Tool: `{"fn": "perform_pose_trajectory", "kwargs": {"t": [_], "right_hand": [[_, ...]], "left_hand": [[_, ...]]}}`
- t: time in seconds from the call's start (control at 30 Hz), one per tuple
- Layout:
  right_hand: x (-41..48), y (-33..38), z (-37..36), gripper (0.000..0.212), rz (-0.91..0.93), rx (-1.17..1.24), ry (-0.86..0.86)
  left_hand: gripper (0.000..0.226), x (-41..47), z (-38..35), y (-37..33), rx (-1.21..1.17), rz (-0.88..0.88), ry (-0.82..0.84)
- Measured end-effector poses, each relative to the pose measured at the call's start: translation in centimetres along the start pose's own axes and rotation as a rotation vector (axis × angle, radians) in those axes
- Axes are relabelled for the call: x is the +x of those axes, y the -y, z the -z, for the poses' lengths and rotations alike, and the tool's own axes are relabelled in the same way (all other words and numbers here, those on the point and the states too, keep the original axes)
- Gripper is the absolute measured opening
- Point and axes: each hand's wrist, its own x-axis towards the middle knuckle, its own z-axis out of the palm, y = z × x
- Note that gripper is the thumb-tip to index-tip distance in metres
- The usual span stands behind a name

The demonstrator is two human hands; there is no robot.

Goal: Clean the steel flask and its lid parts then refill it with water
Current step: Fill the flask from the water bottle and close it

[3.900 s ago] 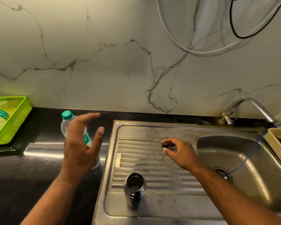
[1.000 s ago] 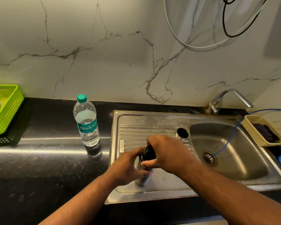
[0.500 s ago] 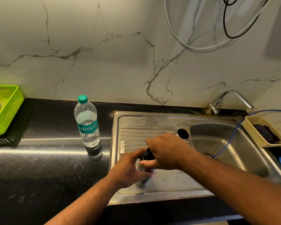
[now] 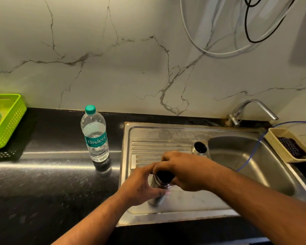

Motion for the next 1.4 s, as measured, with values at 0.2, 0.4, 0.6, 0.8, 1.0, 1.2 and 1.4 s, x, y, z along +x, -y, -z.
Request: {"fn": "perform_pose_trajectory", "kwargs": {"t": [0.2,0.4,0.6,0.8,1.0,1.2,1.4], "right_hand": [[0.8,1.7,0.7,0.049,-0.056,-0.044,0.054],[2.0,0.8,-0.8,0.057,-0.227,-0.128,-0.152],[1.5,-1.1,-0.9,0.081,-0.081,-0.007,-0.017],[1.2,-2.4,-1.1,0.057,0.167,-0.139,-0.065],[2.6,-1.1,-2.2,0.061,-0.123,-0.156,-0.304],[2.3,-2.8,-0.3,0.081,0.087,-0.072,-0.077],[1.8,-3.6,-0.2,0.048,0.266,-0.139,-0.12]], "left_hand": [[0.056,0.1,0.3,-0.2,0.011,0.026,-0.007],[0.061,0.1,0.2,-0.3,-0.007,0.026,-0.01],[0.071,0.5,0.5,-0.1,-0.014,0.007,-0.004],[0.067,0.5,0.5,0.1,-0.017,0.02,0.006],[0.067,0.4,0.2,0.0,-0.047,0.045,-0.028],[0.074,0.8,0.8,0.4,-0.028,0.007,0.024],[0.065,0.7,0.8,-0.1,-0.041,-0.002,0.016]]}}
